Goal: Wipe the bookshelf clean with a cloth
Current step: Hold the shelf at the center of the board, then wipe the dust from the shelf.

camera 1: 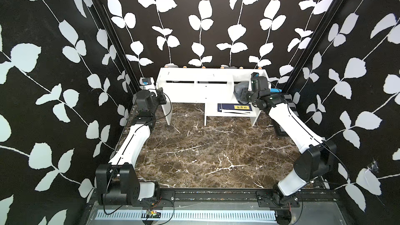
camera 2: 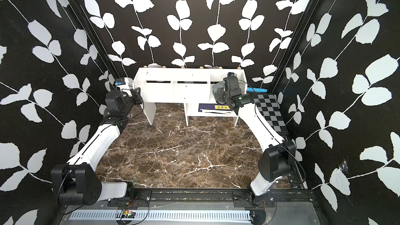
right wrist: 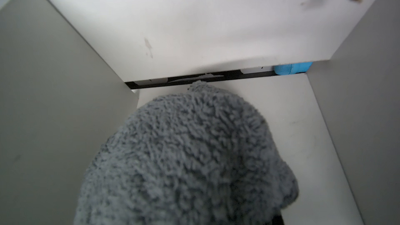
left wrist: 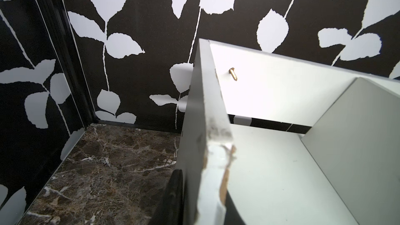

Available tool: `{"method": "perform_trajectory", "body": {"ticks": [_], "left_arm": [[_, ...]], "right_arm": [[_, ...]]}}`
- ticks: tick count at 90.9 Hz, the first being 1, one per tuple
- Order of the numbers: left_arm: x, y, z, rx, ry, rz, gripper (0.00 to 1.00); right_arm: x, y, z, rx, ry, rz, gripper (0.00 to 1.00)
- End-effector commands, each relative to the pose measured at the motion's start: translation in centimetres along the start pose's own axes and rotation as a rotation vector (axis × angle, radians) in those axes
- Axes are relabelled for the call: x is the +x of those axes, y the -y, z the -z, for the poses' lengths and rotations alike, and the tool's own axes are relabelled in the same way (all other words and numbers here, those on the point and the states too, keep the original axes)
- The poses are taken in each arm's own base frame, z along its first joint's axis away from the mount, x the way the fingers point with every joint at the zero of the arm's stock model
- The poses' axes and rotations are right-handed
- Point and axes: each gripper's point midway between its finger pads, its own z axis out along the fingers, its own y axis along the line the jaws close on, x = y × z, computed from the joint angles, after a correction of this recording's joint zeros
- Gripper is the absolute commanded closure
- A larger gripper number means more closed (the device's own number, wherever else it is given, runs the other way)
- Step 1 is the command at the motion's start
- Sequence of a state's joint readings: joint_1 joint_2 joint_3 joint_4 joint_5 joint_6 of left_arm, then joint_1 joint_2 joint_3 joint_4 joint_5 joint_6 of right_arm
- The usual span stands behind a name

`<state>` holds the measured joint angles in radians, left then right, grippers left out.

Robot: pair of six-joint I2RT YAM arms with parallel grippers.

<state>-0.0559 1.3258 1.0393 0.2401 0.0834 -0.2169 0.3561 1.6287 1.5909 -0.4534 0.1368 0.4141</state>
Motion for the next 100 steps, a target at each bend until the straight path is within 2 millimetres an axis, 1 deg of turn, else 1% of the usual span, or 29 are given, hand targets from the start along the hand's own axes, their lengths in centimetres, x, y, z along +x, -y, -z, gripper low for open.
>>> {"method": "perform_trajectory", "body": {"ticks": [1,3,5,9,15,21,28,36,39,42,43,46,50,56,61,67,81,87,94,100], "left_arm": [[-1.8,3.0,0.6,0.126,0.064,0.087,0.93],[-1.7,2.9,0.6,0.122,0.063,0.087,0.94],[-1.7,2.8,0.6,0.118,0.063,0.087,0.95],[-1.7,2.7,0.6,0.11,0.062,0.087,0.97],[-1.8,2.5,0.7,0.098,0.061,0.09,0.99],[-2.1,2.5,0.8,0.091,0.065,0.092,1.0],[-2.3,2.5,0.9,0.092,0.07,0.094,1.0],[-2.1,2.5,0.8,0.095,0.066,0.096,1.0],[-2.0,2.5,0.7,0.095,0.062,0.098,1.0],[-2.0,2.5,0.6,0.097,0.061,0.1,1.0],[-1.9,2.5,0.6,0.097,0.06,0.1,1.0],[-1.8,2.5,0.5,0.098,0.056,0.101,1.0],[-1.7,2.5,0.5,0.097,0.054,0.102,1.0],[-1.8,2.4,0.5,0.093,0.056,0.101,1.0],[-1.8,2.4,0.6,0.093,0.056,0.097,1.0],[-1.8,2.4,0.7,0.093,0.058,0.093,1.0],[-1.7,2.5,0.7,0.097,0.058,0.091,1.0],[-1.6,2.5,0.7,0.096,0.056,0.091,1.0],[-1.6,2.4,0.7,0.095,0.057,0.09,1.0],[-1.6,2.4,0.8,0.094,0.06,0.088,1.0]], "right_arm": [[-1.1,4.6,0.4,0.155,0.048,-0.015,1.0],[-2.1,5.0,1.5,0.164,0.087,-0.014,1.0],[-2.7,5.3,1.9,0.175,0.117,-0.009,1.0],[-3.4,5.6,2.3,0.196,0.157,0.009,1.0],[-3.9,5.5,2.3,0.188,0.2,0.029,1.0],[-3.6,5.3,1.7,0.176,0.2,0.037,1.0],[-2.2,4.9,0.5,0.143,0.164,0.037,1.0],[-0.5,3.2,-0.9,0.065,0.124,0.045,1.0],[0.0,2.2,-1.3,0.03,0.111,0.056,1.0],[0.0,1.0,-1.3,-0.007,0.11,0.069,1.0],[0.4,0.7,-1.9,-0.016,0.098,0.076,1.0],[1.0,-0.4,-2.6,-0.043,0.075,0.096,1.0],[1.3,-1.8,-3.1,-0.072,0.053,0.122,1.0],[1.4,-3.1,-3.6,-0.085,0.03,0.147,1.0],[1.1,-3.7,-3.6,-0.097,0.037,0.144,1.0],[0.0,-4.0,-3.2,-0.106,0.067,0.124,1.0],[-3.2,-4.7,-1.2,-0.121,0.155,0.108,1.0],[-4.6,-4.2,-0.1,-0.09,0.206,0.105,1.0],[-6.2,-2.9,1.3,-0.014,0.27,0.105,1.0],[-7.0,-1.6,2.0,0.054,0.305,0.111,1.0]]}}
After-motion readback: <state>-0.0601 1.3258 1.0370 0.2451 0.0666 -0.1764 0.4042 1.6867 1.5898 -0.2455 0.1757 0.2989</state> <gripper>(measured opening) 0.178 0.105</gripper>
